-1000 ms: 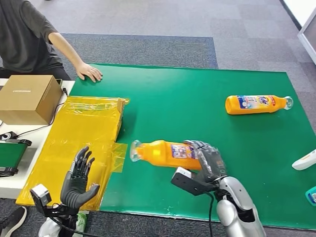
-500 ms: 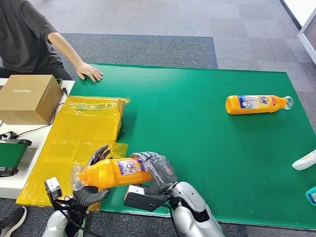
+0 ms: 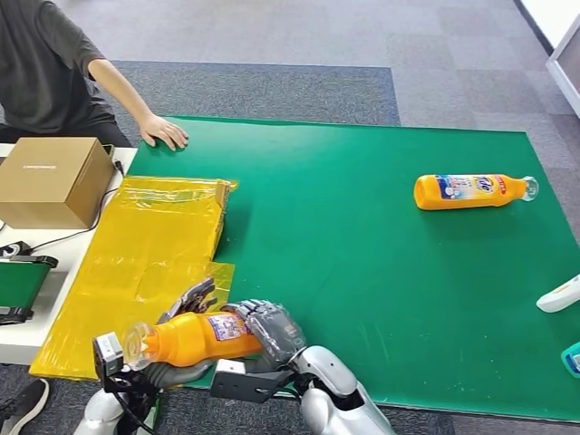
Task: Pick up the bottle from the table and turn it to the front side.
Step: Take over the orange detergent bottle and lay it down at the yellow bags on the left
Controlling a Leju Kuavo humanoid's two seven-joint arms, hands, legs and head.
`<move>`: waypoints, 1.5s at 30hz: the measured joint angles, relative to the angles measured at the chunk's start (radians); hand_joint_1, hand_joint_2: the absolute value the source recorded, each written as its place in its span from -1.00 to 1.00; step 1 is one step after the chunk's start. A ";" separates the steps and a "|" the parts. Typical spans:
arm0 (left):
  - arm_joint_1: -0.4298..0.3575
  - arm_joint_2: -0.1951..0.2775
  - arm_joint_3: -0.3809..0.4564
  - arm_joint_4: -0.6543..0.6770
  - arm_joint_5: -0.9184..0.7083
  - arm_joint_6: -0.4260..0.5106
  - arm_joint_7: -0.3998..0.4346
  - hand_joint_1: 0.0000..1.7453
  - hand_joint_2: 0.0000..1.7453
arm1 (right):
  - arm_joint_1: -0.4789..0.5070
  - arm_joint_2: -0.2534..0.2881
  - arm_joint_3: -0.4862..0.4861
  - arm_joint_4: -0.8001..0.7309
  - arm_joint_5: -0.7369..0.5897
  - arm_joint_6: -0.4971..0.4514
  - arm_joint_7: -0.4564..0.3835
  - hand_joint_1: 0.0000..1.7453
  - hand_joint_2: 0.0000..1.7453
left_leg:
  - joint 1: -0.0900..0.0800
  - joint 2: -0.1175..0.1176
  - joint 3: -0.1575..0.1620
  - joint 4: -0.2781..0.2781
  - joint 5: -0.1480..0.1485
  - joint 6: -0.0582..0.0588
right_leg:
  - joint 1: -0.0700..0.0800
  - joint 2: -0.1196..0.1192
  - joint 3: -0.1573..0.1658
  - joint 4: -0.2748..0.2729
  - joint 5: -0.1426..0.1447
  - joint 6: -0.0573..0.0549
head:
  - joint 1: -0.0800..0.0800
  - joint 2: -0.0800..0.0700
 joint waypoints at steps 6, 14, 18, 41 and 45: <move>0.012 0.026 -0.041 -0.059 -0.069 0.160 -0.002 1.00 1.00 | -0.005 0.000 0.006 0.014 -0.009 -0.007 0.011 -1.00 1.00 | 0.000 0.000 0.000 0.000 0.000 0.000 | 0.000 0.000 0.000 0.000 0.000 0.000 | 0.000 0.000; 0.028 0.034 -0.057 -0.136 -0.164 0.407 -0.003 1.00 1.00 | 0.003 -0.001 -0.005 0.000 0.002 -0.015 0.045 -1.00 1.00 | 0.000 0.000 0.000 0.000 0.000 0.000 | 0.000 0.000 -0.001 0.000 0.000 0.000 | 0.000 0.000; 0.040 -0.024 0.004 -0.229 -0.400 0.649 0.004 0.95 1.00 | 0.052 -0.011 -0.058 -0.085 0.046 -0.002 0.088 -1.00 1.00 | 0.000 0.000 -0.001 0.000 0.000 0.000 | -0.001 0.000 -0.001 0.000 0.000 0.000 | 0.000 0.000; -0.149 -0.027 0.228 0.033 -1.374 0.941 0.489 -0.98 1.00 | 0.239 -0.015 -0.318 -0.316 -0.014 0.117 0.007 -1.00 1.00 | -0.001 0.000 -0.001 0.000 0.001 0.000 | -0.001 0.000 -0.001 0.000 0.001 0.000 | 0.000 0.000; -0.218 -0.019 0.221 0.156 -1.336 0.903 0.462 -1.00 1.00 | 0.230 -0.012 -0.317 -0.277 -0.028 0.118 -0.006 -1.00 1.00 | -0.001 0.000 -0.001 0.000 0.002 0.000 | -0.001 0.000 -0.001 0.000 0.002 0.000 | 0.000 0.000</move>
